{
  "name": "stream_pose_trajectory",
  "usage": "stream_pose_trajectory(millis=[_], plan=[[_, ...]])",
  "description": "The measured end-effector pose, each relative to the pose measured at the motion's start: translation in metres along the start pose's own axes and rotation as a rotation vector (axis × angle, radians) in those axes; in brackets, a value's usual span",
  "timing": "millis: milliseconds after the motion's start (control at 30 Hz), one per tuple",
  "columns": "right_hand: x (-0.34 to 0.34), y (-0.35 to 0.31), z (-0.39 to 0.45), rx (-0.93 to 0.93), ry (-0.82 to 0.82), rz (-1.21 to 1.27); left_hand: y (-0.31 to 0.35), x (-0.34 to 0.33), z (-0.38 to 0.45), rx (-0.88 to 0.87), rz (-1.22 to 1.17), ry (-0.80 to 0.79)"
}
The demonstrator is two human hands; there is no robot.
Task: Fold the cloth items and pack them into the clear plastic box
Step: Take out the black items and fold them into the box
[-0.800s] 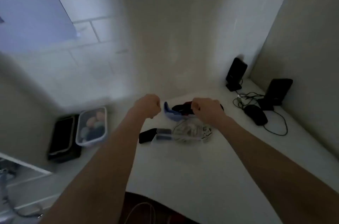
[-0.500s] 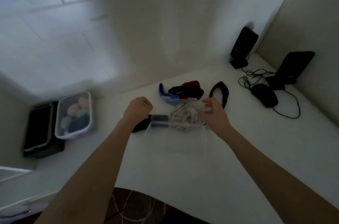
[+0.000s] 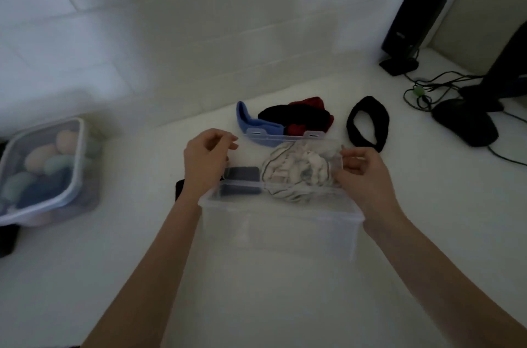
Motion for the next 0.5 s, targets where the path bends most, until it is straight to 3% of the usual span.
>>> stream_pose_trajectory(millis=[167, 333, 400, 500], plan=[[0.000, 0.001, 0.004, 0.048, -0.009, 0.062, 0.008, 0.001, -0.001, -0.105, 0.012, -0.076], [0.009, -0.007, -0.017, 0.111, 0.091, 0.226, 0.026, 0.030, -0.024, -0.307, 0.180, -0.171], [0.016, -0.011, -0.035, 0.153, 0.168, 0.287, 0.021, 0.047, -0.045, -0.332, 0.250, -0.177], [0.019, -0.018, -0.059, 0.237, 0.215, 0.347, 0.007, 0.049, -0.079, -0.351, 0.440, -0.323]])
Point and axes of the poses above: each hand's wrist, its own z-axis towards the middle knuckle, its own x-axis out of the back of the hand, y = z × x, the point moved 10 cm from there along z, towards the middle knuckle, and after that the axes turned 15 degrees about -z, right-handed, at the moved point
